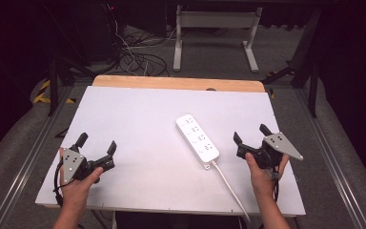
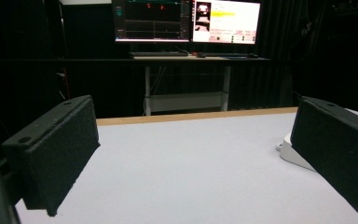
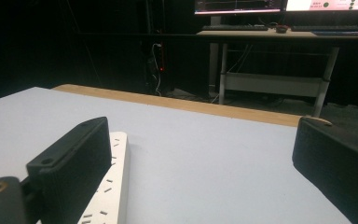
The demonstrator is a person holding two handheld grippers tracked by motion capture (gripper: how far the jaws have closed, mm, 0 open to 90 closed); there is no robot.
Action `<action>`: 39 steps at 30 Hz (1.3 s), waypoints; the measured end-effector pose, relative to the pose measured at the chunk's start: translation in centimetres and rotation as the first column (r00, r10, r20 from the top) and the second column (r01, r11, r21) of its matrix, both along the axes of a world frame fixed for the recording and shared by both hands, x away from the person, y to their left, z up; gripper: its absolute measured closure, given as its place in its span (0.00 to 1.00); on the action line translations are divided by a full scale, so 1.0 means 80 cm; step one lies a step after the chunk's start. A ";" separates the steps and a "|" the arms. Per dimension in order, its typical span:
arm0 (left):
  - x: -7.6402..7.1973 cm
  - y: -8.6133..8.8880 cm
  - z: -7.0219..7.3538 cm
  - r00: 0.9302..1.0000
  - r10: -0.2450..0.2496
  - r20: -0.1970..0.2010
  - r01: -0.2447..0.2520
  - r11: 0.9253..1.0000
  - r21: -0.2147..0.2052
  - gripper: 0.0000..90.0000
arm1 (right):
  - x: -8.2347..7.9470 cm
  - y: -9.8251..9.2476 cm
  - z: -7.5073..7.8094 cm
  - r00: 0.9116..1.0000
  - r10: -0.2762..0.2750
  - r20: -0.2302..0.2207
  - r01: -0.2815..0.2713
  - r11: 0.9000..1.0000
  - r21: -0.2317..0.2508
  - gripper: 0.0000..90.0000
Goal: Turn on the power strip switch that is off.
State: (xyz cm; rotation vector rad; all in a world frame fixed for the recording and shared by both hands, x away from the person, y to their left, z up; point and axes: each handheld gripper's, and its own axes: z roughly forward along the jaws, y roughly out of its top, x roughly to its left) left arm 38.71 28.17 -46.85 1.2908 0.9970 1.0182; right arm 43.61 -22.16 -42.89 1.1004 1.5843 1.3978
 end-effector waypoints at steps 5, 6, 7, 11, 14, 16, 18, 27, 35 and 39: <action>-0.002 0.001 0.000 1.000 0.003 -0.002 -0.003 1.000 -0.001 0.01 | 0.003 0.002 -0.001 1.000 0.009 -0.014 -0.009 1.000 -0.006 0.05; -0.002 0.001 0.000 1.000 0.004 -0.001 -0.004 1.000 -0.001 0.01 | 0.003 0.002 -0.001 1.000 0.009 -0.015 -0.009 1.000 -0.012 0.05; -0.003 0.002 0.000 1.000 0.005 -0.001 -0.005 1.000 0.000 0.01 | 0.003 0.002 -0.001 1.000 0.009 -0.015 -0.009 1.000 -0.012 0.05; -0.005 0.004 0.000 1.000 0.010 -0.001 -0.010 1.000 -0.001 0.01 | 0.006 0.005 -0.001 1.000 0.007 -0.021 -0.007 1.000 -0.021 0.06; -0.006 0.005 -0.001 1.000 0.013 -0.001 -0.013 1.000 0.000 0.01 | 0.006 0.006 -0.001 1.000 0.012 -0.024 -0.012 1.000 -0.020 0.06; -0.007 0.005 -0.001 1.000 0.014 -0.002 -0.014 1.000 0.000 0.01 | 0.007 0.007 -0.002 0.999 0.020 -0.029 -0.020 1.000 -0.018 0.06; -0.007 0.005 -0.001 1.000 0.013 -0.002 -0.013 1.000 0.001 0.01 | 0.007 0.007 -0.002 0.999 0.020 -0.034 -0.020 1.000 -0.020 0.07; -0.009 0.006 -0.001 1.000 0.011 -0.002 -0.011 1.000 0.004 0.01 | 0.008 0.010 -0.003 0.998 0.033 -0.050 -0.035 0.999 -0.037 0.09; -0.008 0.005 -0.001 1.000 0.010 -0.005 -0.010 1.000 0.001 0.01 | 0.009 0.012 -0.004 0.997 0.044 -0.060 -0.046 0.998 -0.043 0.10; -0.008 0.006 -0.001 1.000 0.014 -0.005 -0.014 1.000 -0.001 0.01 | 0.010 0.011 -0.005 0.997 0.043 -0.062 -0.046 0.998 -0.042 0.10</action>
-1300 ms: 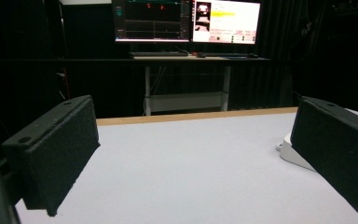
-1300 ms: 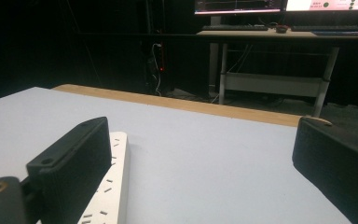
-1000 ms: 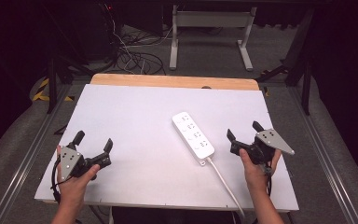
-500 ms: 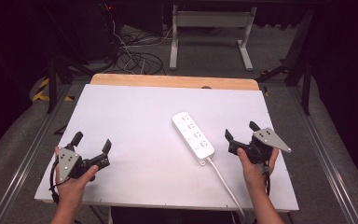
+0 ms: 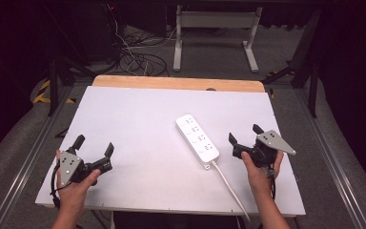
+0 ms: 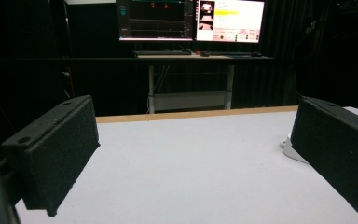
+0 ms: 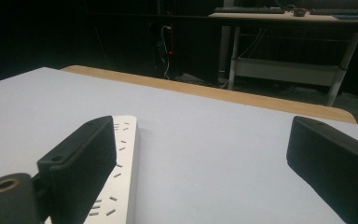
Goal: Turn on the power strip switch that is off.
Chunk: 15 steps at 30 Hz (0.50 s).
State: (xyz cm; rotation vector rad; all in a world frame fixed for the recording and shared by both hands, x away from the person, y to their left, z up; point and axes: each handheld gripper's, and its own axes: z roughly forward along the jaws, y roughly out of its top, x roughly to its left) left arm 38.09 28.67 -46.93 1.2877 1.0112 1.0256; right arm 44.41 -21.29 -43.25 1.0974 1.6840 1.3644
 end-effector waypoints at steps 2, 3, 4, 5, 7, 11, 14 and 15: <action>0.000 0.001 0.000 1.000 0.004 0.001 -0.004 1.000 0.000 0.01 | 0.000 0.000 0.000 1.000 0.003 0.000 -0.003 1.000 0.001 0.10; 0.000 0.001 0.000 1.000 0.004 0.000 -0.004 1.000 0.001 0.01 | 0.000 0.001 0.000 1.000 0.003 -0.004 -0.003 1.000 0.004 0.10; 0.000 0.001 0.000 1.000 0.003 0.000 -0.003 1.000 0.000 0.01 | 0.000 0.001 0.000 1.000 0.004 -0.002 -0.004 1.000 0.002 0.10; 0.000 0.000 0.000 1.000 0.000 0.000 0.000 1.000 -0.001 0.01 | 0.000 0.001 -0.001 1.000 0.003 -0.007 -0.003 1.000 0.000 0.10; 0.000 0.000 0.000 1.000 -0.001 0.001 0.001 1.000 0.002 0.01 | 0.000 0.001 -0.001 1.000 0.004 -0.006 -0.004 1.000 -0.003 0.10; 0.000 0.000 0.000 1.000 0.000 0.000 0.000 1.000 -0.001 0.01 | 0.000 0.001 0.000 1.000 0.005 -0.010 -0.005 1.000 0.001 0.10; 0.000 0.001 0.000 1.000 0.000 0.000 0.000 1.000 0.002 0.01 | 0.000 0.001 0.000 1.000 0.005 -0.009 -0.005 1.000 0.000 0.11; 0.000 0.000 0.000 1.000 0.000 0.001 0.000 1.000 0.001 0.01 | 0.000 0.001 0.000 1.000 0.005 -0.010 -0.005 1.000 0.001 0.11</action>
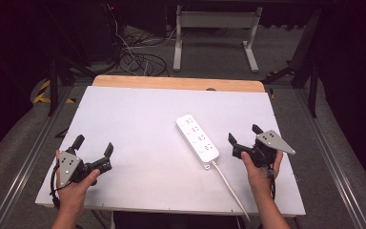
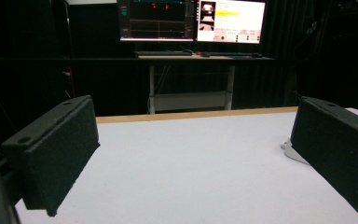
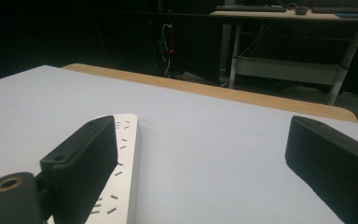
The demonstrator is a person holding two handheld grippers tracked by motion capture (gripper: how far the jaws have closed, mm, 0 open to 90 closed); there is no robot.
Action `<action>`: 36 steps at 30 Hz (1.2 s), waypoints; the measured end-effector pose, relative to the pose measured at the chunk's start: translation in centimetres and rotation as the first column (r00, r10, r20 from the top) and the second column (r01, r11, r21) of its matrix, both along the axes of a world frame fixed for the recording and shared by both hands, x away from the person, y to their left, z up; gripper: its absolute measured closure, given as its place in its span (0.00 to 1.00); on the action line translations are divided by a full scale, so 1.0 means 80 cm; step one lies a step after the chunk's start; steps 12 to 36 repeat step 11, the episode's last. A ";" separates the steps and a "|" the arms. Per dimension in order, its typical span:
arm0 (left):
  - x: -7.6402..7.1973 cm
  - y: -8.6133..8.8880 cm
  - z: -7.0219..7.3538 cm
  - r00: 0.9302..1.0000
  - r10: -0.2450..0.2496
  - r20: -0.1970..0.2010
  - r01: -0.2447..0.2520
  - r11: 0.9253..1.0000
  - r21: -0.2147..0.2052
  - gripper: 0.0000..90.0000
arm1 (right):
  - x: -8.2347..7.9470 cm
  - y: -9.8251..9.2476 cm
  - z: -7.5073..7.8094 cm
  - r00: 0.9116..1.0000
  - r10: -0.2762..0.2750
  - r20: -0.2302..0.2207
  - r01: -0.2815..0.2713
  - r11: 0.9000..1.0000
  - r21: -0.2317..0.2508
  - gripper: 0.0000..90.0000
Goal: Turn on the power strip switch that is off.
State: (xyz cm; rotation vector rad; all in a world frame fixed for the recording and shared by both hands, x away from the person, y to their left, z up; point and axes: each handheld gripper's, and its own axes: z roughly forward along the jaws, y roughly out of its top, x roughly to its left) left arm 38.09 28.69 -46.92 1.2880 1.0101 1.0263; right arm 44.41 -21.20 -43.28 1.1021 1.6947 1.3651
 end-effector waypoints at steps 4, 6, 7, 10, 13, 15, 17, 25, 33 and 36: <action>0.000 0.000 0.000 1.000 -0.001 0.000 0.001 1.000 0.000 0.01 | 0.000 0.000 0.000 1.000 0.001 0.000 -0.001 1.000 -0.004 0.11; 0.000 0.000 0.000 1.000 0.000 0.000 0.000 1.000 0.000 0.01 | 0.000 0.000 0.000 1.000 0.002 0.001 -0.002 1.000 -0.003 0.11; 0.000 0.000 0.000 1.000 0.000 0.000 0.000 1.000 0.001 0.01 | 0.000 0.000 0.000 1.000 0.002 -0.001 -0.002 1.000 -0.002 0.11; 0.000 0.000 0.000 1.000 0.000 0.001 0.000 1.000 -0.001 0.01 | 0.001 0.000 0.000 1.000 0.005 0.002 -0.005 1.000 -0.002 0.11; 0.001 0.000 0.000 1.000 -0.001 -0.001 0.001 1.000 0.003 0.01 | 0.001 0.000 0.000 1.000 0.004 0.001 -0.004 1.000 -0.001 0.11; 0.001 0.000 0.000 1.000 -0.001 -0.001 0.001 1.000 0.003 0.01 | 0.001 0.000 0.000 1.000 0.004 0.001 -0.004 1.000 -0.001 0.11; 0.001 0.000 0.000 1.000 -0.001 -0.001 0.001 1.000 0.003 0.01 | 0.001 0.000 0.000 1.000 0.004 0.001 -0.004 1.000 -0.001 0.11; 0.001 0.000 0.000 1.000 -0.001 -0.001 0.001 1.000 0.003 0.01 | 0.001 0.000 0.000 1.000 0.004 0.001 -0.004 1.000 -0.001 0.11; 0.001 0.000 0.000 1.000 -0.001 -0.001 0.001 1.000 0.003 0.01 | 0.001 0.000 0.000 1.000 0.004 0.001 -0.004 1.000 -0.001 0.11; 0.001 0.000 0.000 1.000 -0.001 -0.001 0.001 1.000 0.003 0.01 | 0.001 0.000 0.000 1.000 0.004 0.001 -0.004 1.000 -0.001 0.11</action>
